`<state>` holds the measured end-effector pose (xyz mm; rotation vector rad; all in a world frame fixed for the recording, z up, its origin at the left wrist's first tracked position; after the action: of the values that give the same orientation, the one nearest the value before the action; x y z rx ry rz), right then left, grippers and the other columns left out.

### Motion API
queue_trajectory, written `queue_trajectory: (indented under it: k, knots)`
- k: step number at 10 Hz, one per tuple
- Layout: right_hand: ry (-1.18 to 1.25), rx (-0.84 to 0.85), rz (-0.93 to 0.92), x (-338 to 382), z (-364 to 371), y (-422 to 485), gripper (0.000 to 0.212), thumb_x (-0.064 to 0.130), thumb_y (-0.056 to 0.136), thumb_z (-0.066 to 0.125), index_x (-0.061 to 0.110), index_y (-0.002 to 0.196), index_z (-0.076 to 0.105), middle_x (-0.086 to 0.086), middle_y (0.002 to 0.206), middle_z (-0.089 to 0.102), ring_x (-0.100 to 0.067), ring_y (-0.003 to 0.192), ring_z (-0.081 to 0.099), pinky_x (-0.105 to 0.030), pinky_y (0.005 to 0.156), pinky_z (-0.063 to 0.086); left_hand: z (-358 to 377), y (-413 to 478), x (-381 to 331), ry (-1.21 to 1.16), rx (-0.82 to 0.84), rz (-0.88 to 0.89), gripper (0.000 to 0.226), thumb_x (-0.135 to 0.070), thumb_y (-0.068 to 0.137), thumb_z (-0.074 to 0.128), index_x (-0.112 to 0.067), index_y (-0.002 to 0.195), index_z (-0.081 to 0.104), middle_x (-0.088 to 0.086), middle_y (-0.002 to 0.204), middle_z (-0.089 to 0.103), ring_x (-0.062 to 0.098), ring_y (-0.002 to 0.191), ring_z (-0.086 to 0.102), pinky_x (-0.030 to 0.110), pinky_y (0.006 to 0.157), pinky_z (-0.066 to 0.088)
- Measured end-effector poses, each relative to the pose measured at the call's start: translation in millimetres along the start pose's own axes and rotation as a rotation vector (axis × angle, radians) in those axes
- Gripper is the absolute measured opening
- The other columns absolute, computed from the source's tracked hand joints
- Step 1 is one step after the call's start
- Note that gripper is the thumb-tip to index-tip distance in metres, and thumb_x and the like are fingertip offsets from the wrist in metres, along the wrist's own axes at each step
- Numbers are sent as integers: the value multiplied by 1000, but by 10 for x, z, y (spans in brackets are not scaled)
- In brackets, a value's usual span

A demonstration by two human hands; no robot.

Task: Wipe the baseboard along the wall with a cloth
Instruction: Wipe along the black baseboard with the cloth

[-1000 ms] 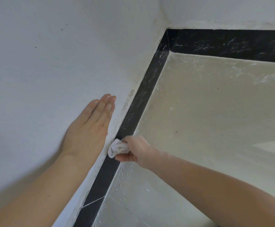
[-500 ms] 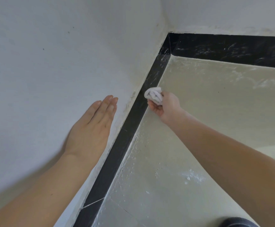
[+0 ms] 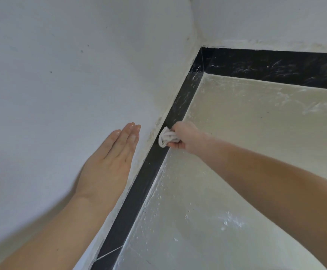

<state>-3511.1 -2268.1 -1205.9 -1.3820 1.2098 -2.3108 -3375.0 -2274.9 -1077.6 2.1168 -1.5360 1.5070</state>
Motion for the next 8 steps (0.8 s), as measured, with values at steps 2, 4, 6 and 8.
queue_trajectory:
  k: [2, 4, 6, 8]
  knots:
    - [319, -185, -137, 260, -453, 247, 23, 5, 94, 44, 17, 73, 41, -4, 83, 49, -13, 67, 54, -17, 46, 53, 1, 10, -10, 4, -21, -6, 69, -26, 102, 13, 12, 133, -35, 26, 139, -45, 36, 133, -35, 48, 97, -33]
    - [329, -225, -84, -233, -551, 79, 4, 11, 93, 48, 9, 94, 52, -5, 80, 54, -16, 66, 59, -24, 54, 56, 1, 26, -19, -15, -14, -10, 68, -24, 102, 13, 12, 133, -35, 26, 138, -45, 36, 132, -36, 44, 103, -31]
    - [170, 211, 267, -1579, 776, -410, 33, 11, 88, 57, -3, 117, 54, -25, 111, 64, -28, 83, 68, -34, 61, 60, -53, 30, -12, 15, -49, -21, 68, -25, 101, 15, 11, 137, -30, 25, 143, -39, 35, 135, -32, 46, 106, -29]
    - [81, 298, 349, -1961, 1288, -652, 34, 6, 89, 52, 2, 123, 53, -20, 124, 59, -24, 95, 64, -30, 72, 59, -73, 28, 10, -1, -47, -35, 67, -25, 101, 14, 9, 138, -30, 20, 146, -37, 32, 137, -31, 50, 101, -30]
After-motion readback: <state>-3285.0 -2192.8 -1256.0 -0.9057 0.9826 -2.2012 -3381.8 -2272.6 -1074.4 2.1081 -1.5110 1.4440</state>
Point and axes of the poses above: each hand's wrist, its own y-axis towards the middle knuckle, its own z-axis out of the palm, x = y × z, the point moved 9 cm from there along y, towards the middle knuckle
